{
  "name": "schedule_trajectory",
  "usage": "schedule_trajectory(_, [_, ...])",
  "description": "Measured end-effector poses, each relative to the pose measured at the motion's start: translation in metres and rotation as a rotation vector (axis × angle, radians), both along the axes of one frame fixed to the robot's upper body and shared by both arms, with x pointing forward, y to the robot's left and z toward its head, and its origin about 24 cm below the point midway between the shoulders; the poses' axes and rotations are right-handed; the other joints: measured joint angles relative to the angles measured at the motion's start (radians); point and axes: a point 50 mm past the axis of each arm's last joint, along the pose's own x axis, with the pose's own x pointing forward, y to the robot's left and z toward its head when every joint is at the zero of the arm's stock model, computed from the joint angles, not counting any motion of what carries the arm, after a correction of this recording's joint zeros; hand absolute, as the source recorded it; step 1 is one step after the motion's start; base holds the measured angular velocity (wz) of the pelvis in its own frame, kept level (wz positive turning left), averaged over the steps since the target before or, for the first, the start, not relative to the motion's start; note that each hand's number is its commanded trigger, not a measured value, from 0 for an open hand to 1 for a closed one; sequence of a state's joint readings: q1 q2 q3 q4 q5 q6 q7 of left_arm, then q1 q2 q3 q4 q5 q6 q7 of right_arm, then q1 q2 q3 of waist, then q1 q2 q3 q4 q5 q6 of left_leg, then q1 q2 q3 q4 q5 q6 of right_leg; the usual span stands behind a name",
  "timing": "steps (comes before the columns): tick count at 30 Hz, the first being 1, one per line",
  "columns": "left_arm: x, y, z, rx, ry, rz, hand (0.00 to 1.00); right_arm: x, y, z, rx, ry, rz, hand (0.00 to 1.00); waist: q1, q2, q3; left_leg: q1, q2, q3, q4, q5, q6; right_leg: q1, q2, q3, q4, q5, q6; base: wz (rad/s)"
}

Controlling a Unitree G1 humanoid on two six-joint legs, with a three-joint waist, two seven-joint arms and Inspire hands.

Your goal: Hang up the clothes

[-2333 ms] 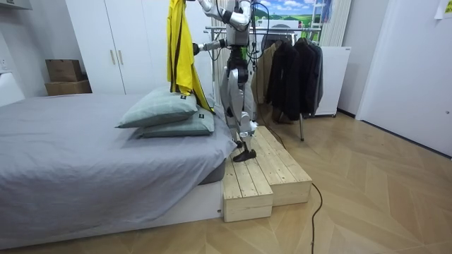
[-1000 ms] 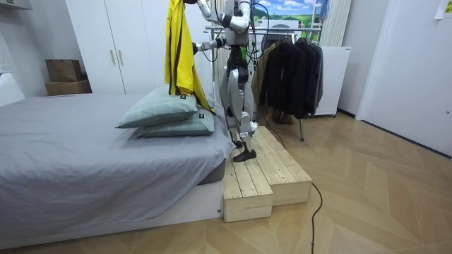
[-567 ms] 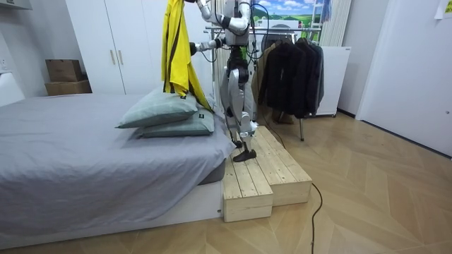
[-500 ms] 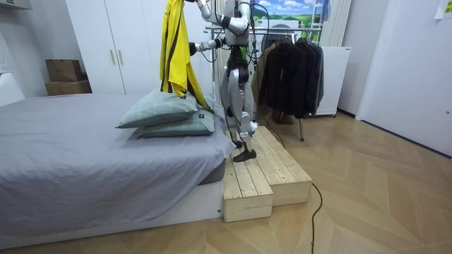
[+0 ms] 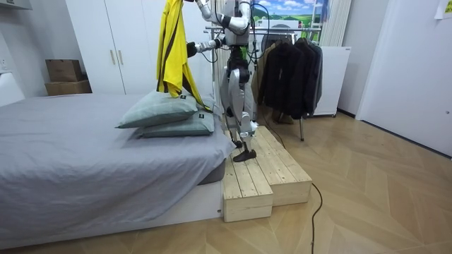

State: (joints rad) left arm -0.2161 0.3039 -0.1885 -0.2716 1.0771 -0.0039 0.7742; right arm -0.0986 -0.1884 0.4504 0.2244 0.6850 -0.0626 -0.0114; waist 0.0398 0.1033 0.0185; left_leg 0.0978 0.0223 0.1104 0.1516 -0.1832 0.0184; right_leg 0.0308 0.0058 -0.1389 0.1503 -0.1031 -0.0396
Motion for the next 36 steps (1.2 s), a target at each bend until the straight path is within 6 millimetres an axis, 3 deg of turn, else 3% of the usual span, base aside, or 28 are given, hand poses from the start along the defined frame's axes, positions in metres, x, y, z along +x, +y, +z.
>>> schedule_trajectory(3, [0.001, -0.001, 0.0, -0.004, 0.006, -0.002, 1.0, 0.0, -0.001, 0.0, -0.003, -0.001, -0.003, 0.0, 0.0, 0.007, 0.0029, -0.002, -0.001, -0.002, 0.0, 0.0, 0.0, 0.001, -0.001, -0.001, -0.001, -0.001, 0.001, 0.01])
schedule_trajectory(16, [0.002, -0.004, 0.0, 0.02, 0.042, -0.03, 1.0, 0.001, -0.01, -0.006, -0.151, -0.034, 0.017, 0.0, -0.014, 0.009, 0.0003, -0.005, -0.002, -0.005, 0.0, 0.0, 0.0, 0.004, 0.0, -0.001, -0.011, -0.001, 0.001, 0.0])
schedule_trajectory(22, [0.002, -0.003, -0.002, 0.068, 0.044, -0.062, 1.0, 0.007, -0.034, -0.001, -0.171, -0.056, -0.026, 0.0, -0.027, -0.01, -0.0022, -0.006, -0.002, -0.005, -0.001, 0.0, 0.0, 0.004, -0.001, -0.001, -0.013, -0.001, 0.001, 0.0])
schedule_trajectory(24, [0.001, -0.002, -0.002, 0.116, 0.05, -0.068, 1.0, 0.003, -0.044, -0.004, -0.178, -0.046, -0.058, 0.0, -0.037, -0.022, -0.008, -0.004, -0.001, -0.006, -0.001, 0.0, 0.0, 0.006, 0.0, 0.0, -0.013, -0.001, 0.001, 0.0])
schedule_trajectory(27, [0.0, -0.006, -0.004, 0.155, 0.055, -0.104, 1.0, -0.004, -0.061, -0.008, -0.203, -0.042, -0.095, 0.0, -0.041, -0.03, -0.0095, 0.0, -0.001, -0.005, -0.001, 0.0, 0.0, 0.01, 0.0, 0.003, -0.013, -0.001, 0.002, 0.0])
schedule_trajectory(36, [-0.002, -0.011, -0.005, 0.231, 0.076, -0.155, 1.0, -0.016, -0.088, -0.012, -0.279, -0.049, -0.19, 0.0, -0.08, -0.031, -0.0109, -0.001, -0.006, 0.0, -0.001, 0.0, 0.0, 0.005, 0.005, 0.017, -0.014, -0.002, 0.004, -0.02])
